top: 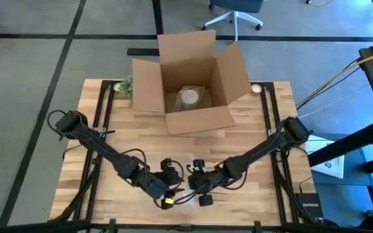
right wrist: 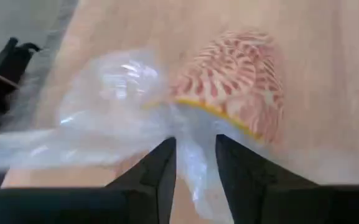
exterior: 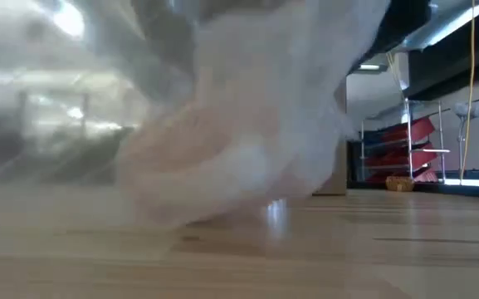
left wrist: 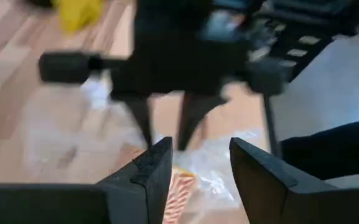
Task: Wrap mug
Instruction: Wrap the orange mug with transparent bubble wrap
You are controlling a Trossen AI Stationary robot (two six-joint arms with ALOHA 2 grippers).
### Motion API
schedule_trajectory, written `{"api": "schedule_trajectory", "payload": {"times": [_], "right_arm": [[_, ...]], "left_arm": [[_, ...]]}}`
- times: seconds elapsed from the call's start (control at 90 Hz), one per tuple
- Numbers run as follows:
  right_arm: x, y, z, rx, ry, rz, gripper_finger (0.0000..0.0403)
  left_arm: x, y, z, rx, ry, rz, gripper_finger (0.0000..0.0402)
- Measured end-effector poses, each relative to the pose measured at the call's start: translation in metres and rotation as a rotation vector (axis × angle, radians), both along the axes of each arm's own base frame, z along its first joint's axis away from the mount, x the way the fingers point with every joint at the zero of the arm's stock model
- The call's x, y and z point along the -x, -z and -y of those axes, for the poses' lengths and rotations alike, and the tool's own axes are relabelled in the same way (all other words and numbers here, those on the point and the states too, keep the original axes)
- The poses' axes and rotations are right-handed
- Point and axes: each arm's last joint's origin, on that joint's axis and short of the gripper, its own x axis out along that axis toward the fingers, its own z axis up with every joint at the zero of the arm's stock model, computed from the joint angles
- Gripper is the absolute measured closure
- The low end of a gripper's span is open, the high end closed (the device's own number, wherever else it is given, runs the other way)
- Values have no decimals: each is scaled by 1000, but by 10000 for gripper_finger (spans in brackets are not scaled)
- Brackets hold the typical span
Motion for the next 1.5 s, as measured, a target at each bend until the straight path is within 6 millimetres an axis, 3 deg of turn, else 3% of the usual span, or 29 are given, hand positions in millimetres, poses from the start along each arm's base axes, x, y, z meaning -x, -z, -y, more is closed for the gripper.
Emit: {"api": "schedule_trajectory", "payload": {"times": [0.2,0.411,0.578,0.722,0.856,1.222,1.5], "right_arm": [[-3,-2,2,13,25,24,304],[1,0,4,34,51,-24,304],[0,5,4,34,74,-29,304],[-3,23,3,60,98,-53,304],[-8,21,0,36,95,-9,304],[-27,-20,-3,82,2,59,304],[-48,-6,21,36,26,54,304]], "left_arm": [[-4,11,-1,-13,9,-41,257],[37,1,-11,-76,-143,-231,257],[57,45,-13,-88,-190,-356,257],[55,74,-15,4,-167,-230,257],[49,87,-24,78,-137,-164,257],[30,104,-28,136,-76,-119,257],[29,113,-28,149,-74,-159,257]]}}
